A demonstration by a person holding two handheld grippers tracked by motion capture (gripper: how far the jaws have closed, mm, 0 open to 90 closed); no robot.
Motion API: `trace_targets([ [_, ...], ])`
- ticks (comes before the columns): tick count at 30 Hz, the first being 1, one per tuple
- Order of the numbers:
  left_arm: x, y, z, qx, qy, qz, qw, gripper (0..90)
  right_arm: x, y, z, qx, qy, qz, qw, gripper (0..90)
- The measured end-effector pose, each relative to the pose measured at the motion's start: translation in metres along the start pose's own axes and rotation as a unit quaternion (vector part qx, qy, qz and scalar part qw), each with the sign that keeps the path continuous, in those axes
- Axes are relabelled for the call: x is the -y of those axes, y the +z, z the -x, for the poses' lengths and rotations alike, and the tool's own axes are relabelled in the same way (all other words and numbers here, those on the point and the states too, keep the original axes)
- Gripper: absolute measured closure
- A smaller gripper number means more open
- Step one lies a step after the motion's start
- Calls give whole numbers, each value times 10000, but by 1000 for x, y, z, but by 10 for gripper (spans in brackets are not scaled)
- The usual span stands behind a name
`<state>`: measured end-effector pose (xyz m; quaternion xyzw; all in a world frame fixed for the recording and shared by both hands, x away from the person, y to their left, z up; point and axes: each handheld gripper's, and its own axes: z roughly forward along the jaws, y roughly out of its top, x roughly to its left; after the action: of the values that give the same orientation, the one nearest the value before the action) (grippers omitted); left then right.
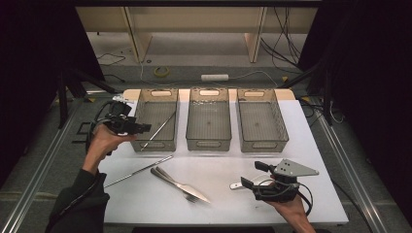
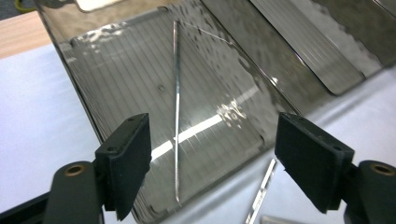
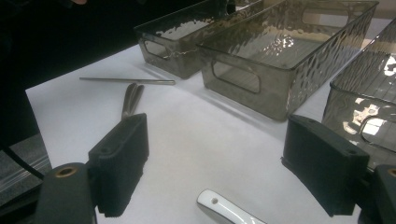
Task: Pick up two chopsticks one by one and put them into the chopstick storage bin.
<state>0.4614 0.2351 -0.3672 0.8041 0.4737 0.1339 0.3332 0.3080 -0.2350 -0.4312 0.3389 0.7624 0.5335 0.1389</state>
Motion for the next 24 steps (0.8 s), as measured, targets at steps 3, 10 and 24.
trace_targets([
  [3, 6, -2, 6, 44, 141, -185, 9997, 263, 0, -1, 0, 0, 6, 6, 10000, 233],
  [10, 22, 0, 15, 144, 381, -709, 9966, 260, -1, 0, -1, -6, -14, 0, 10000, 232],
  [24, 50, 12, 16, 165, 535, -1529, 9867, 248, -1, -1, -1, -10, -38, 7, 10000, 233],
])
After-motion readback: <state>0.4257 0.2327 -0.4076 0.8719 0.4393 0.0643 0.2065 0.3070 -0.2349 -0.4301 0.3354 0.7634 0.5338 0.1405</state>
